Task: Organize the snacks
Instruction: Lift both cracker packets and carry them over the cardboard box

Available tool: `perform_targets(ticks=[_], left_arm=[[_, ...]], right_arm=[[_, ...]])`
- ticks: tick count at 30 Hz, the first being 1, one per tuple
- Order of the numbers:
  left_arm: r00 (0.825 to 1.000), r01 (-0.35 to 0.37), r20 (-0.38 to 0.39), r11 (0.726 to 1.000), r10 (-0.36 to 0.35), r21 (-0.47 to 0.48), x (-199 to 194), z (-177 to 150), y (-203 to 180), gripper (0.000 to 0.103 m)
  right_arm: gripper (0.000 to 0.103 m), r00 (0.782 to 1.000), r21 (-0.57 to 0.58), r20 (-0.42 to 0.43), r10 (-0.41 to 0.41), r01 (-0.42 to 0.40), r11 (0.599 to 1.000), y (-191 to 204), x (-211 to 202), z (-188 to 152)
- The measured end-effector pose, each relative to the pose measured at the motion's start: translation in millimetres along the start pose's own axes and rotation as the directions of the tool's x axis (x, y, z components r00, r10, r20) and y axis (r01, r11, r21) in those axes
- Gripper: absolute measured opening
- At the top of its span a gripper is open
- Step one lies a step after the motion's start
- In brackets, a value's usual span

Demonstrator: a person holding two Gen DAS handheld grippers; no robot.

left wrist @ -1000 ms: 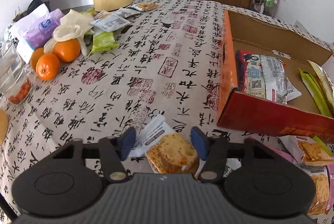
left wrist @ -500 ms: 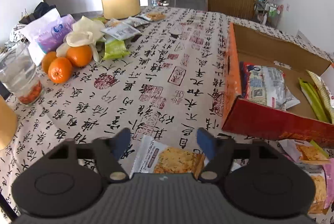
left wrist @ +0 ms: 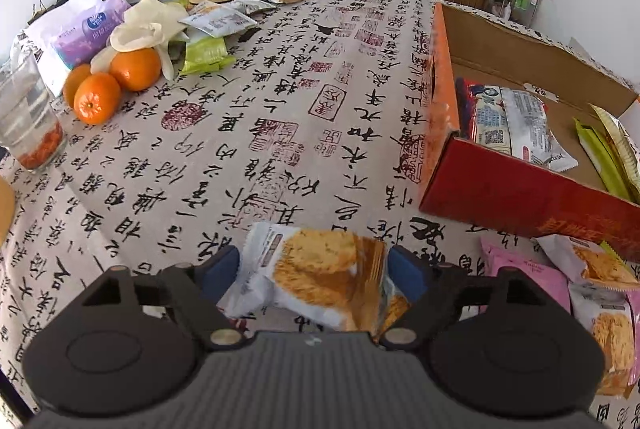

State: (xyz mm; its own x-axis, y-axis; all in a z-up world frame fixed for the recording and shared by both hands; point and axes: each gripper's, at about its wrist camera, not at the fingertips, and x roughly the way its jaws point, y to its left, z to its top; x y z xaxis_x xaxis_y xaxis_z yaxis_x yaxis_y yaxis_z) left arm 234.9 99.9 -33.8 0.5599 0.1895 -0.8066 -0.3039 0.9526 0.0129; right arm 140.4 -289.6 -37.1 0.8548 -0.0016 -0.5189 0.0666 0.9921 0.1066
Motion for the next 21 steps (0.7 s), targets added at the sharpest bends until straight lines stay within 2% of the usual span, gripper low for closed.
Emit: perform_targets(ticks=[7,14,16,21], left_arm=[[1.0,0.01,0.016,1.0,-0.01,0.028,2,1,-5,0.068],[0.999,0.012,0.037,0.999,-0.013,0.042,1,2,-2,0.065],[0.998,0.013,0.055,0.999,-0.016,0.05,-4,1,0,0.056],[0.993,0.019,0.114,0.997,-0.027,0.069,-21,1,3,0.056]], right_arm=[[0.041,1.0,0.0,-0.014,-0.001,0.001,1.0,0,6,-1],[0.041,1.0,-0.002,-0.021,0.0,0.0,1.0,1,9,-2],[0.041,1.0,-0.001,-0.019,0.0,0.0,1.0,1,9,-2],[0.041,1.0,-0.004,-0.004,0.01,-0.01,1.0,2,5,1]])
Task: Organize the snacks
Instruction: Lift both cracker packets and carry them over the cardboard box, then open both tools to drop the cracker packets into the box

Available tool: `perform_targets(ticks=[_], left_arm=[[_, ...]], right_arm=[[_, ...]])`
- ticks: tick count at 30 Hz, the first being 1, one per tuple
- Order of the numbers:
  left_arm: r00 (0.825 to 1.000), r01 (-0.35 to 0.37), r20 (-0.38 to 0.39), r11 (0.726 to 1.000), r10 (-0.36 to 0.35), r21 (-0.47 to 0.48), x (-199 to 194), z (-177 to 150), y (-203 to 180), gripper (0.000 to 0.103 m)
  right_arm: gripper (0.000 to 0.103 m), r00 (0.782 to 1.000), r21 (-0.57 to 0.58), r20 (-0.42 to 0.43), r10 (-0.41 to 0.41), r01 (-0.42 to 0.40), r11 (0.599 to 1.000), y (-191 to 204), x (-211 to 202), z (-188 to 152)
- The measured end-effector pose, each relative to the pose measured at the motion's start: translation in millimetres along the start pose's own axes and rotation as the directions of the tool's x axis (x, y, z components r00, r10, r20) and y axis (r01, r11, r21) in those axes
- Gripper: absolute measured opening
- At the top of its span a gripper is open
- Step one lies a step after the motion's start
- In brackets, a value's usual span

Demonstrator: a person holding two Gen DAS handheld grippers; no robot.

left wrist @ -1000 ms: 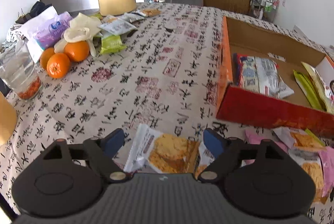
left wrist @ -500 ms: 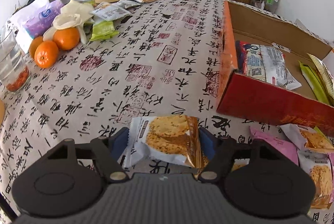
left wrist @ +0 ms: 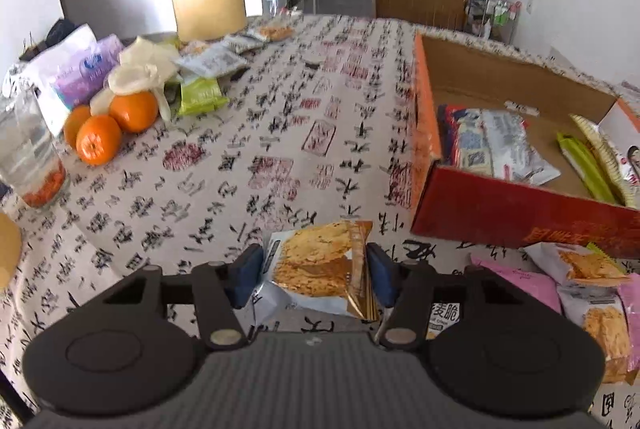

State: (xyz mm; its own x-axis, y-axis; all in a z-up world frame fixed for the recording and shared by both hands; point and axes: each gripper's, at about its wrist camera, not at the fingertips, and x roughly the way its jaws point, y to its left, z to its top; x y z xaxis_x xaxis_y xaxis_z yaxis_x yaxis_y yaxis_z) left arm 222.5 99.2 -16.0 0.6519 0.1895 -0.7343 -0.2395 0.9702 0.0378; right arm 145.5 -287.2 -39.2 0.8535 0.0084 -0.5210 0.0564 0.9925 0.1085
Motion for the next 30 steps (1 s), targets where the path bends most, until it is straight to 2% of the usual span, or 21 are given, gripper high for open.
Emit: perform_targets(ticks=[10,17,24,30], left_arm=[[0.997,0.031,0.074,0.999,-0.032,0.012,-28,3,3,0.055],[0.987,0.054,0.152,0.998,-0.059,0.032,-55,13,-5,0.055],[0.973,0.105,0.2,0.993,-0.113,0.05,-66,31,-30,0.056],[0.964,0.149,0.211,0.986,-0.163,0.077,-59,46,-61,0.056]], right_arm=[[0.041,0.999,-0.003,0.029,0.015,-0.015,1.0,3,-9,4],[0.041,0.997,-0.011,0.069,0.041,-0.04,0.999,7,-15,14],[0.041,0.988,-0.04,0.129,0.089,-0.084,0.996,21,-15,37],[0.041,0.976,-0.075,0.162,0.143,-0.132,0.988,41,3,64]])
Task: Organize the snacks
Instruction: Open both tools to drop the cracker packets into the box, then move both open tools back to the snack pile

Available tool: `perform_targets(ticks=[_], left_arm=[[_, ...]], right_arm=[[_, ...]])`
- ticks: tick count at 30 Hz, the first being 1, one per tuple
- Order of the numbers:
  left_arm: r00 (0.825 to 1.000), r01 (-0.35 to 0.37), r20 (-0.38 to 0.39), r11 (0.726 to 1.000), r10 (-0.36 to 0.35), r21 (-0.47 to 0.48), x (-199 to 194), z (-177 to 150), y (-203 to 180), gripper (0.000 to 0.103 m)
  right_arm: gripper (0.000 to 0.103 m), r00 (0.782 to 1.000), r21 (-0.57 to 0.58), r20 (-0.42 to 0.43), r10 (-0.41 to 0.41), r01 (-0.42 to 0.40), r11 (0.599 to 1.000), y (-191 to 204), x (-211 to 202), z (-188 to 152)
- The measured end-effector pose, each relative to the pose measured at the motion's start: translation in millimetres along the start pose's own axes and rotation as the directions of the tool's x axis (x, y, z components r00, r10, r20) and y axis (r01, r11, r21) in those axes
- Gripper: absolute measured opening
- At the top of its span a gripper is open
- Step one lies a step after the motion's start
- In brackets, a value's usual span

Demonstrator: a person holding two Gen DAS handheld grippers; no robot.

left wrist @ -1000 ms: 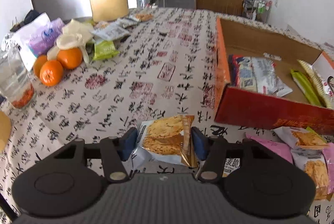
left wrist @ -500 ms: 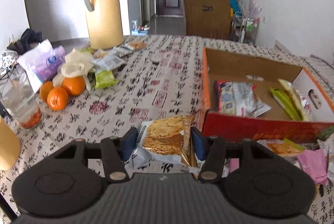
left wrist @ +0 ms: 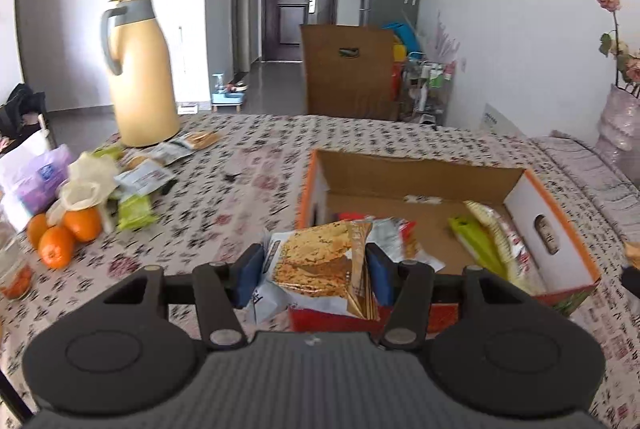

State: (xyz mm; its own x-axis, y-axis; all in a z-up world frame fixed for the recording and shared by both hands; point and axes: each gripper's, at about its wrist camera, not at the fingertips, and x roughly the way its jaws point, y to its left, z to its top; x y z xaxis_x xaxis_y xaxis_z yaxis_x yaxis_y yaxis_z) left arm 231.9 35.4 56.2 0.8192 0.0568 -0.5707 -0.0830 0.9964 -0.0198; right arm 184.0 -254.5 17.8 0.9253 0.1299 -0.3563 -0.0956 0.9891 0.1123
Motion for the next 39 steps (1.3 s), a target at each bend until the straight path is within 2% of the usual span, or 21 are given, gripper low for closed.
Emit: perform_targets(ticks=[7,12,21,24,28,29,30,31,32,33,34,39], left_arm=[[1.0,0.021,0.02,1.0,-0.021,0.01,25,19,-27,0.056],[0.999,0.026,0.022,1.0,-0.026,0.011,50,26,-39,0.056],[0.999,0.041,-0.006,0.999,-0.041,0.032,82,12,-40,0.056],[0.998,0.055,0.007,0.998,-0.056,0.043,79,9,-41,0.06],[0.998,0.053,0.037,0.997,-0.055,0.046,72,6,-42,0.077],[0.997,0.059,0.046,0.997,-0.061,0.046,69,6,-42,0.08],[0.997,0.062,0.052,0.997,-0.064,0.044,68,6,-43,0.088],[0.996,0.059,0.062,0.997,-0.062,0.042,66,6,-43,0.1],[0.996,0.051,0.074,0.998,-0.053,0.038,64,6,-43,0.103],[0.995,0.047,0.085,0.998,-0.05,0.036,62,6,-43,0.103],[0.995,0.053,0.087,0.998,-0.056,0.037,62,6,-43,0.103],[0.994,0.054,0.089,0.998,-0.058,0.045,61,6,-46,0.103]], right_arm=[[0.041,0.998,-0.045,0.029,0.059,-0.058,0.997,17,41,29],[0.041,0.996,-0.055,0.021,0.087,-0.085,0.995,25,76,41],[0.041,0.993,-0.041,-0.047,0.108,-0.11,0.993,28,110,24],[0.041,0.991,-0.045,-0.061,0.118,-0.121,0.992,29,112,20],[0.043,0.991,-0.025,-0.07,0.116,-0.118,0.993,24,112,17],[0.05,0.99,-0.02,-0.072,0.118,-0.12,0.993,22,112,16],[0.056,0.991,-0.016,-0.07,0.117,-0.118,0.993,21,111,16],[0.071,0.992,-0.013,-0.062,0.112,-0.113,0.993,20,110,16],[0.092,0.993,-0.01,-0.054,0.109,-0.11,0.994,19,109,16],[0.1,0.993,-0.004,-0.043,0.106,-0.106,0.994,18,108,17],[0.103,0.994,0.001,-0.033,0.104,-0.104,0.995,17,106,17],[0.103,0.995,0.011,-0.019,0.093,-0.093,0.996,15,106,19]])
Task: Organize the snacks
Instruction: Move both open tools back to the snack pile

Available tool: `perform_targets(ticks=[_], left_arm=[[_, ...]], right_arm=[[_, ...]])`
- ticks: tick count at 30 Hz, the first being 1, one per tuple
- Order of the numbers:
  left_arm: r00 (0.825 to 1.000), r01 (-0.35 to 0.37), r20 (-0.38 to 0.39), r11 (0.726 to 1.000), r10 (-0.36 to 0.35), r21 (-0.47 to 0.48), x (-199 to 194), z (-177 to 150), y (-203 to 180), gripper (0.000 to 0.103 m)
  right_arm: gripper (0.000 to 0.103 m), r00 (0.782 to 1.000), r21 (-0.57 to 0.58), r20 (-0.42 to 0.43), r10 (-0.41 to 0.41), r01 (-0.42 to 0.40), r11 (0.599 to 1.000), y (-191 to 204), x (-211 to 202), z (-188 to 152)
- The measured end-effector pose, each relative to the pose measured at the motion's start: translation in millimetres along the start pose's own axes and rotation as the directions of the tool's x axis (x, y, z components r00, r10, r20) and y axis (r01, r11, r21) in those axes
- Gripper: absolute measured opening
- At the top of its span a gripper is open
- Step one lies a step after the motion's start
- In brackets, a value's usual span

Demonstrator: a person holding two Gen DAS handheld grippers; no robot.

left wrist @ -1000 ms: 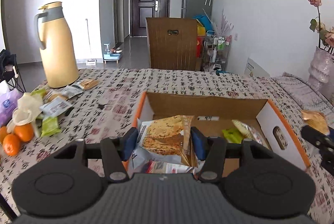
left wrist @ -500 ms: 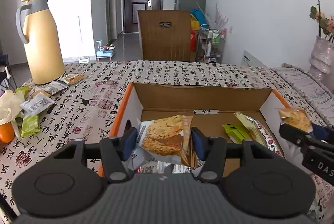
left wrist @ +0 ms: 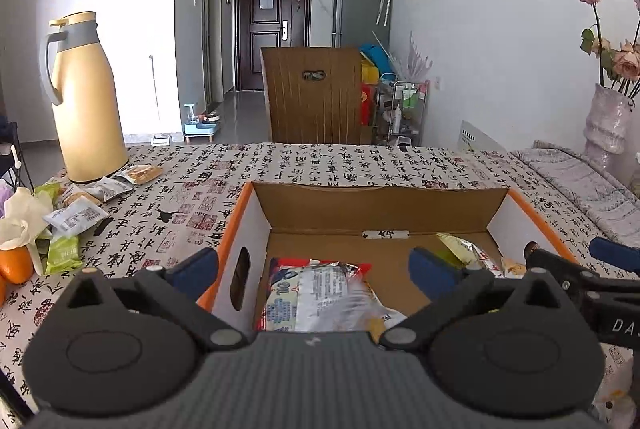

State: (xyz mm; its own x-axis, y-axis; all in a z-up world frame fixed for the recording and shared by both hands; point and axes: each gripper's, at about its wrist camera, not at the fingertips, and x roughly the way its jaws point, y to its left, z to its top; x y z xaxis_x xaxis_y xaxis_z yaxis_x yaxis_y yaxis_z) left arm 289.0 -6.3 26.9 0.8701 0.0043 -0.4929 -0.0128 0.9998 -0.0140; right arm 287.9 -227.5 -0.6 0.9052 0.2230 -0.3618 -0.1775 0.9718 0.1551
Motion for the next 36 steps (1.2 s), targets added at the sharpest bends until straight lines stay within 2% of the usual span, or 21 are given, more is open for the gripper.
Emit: perform_targets(ticks=[15,25,36], left_arm=[[1.0,0.0,0.015,1.0,0.001,-0.018,-8,3,1,0.103],[0.999,0.004,0.054,1.0,-0.003,-0.011,-35,14,-3,0.103],[0.999,-0.008,0.048,1.0,0.007,0.022,-60,0,-1,0.103]], right_arm=[[0.103,1.0,-0.012,0.02,0.005,-0.005,1.0,2,-6,3],[0.103,0.998,-0.028,0.069,0.003,-0.001,1.0,6,-33,15],[0.103,0.999,-0.021,0.051,-0.012,0.013,1.0,1,-67,4]])
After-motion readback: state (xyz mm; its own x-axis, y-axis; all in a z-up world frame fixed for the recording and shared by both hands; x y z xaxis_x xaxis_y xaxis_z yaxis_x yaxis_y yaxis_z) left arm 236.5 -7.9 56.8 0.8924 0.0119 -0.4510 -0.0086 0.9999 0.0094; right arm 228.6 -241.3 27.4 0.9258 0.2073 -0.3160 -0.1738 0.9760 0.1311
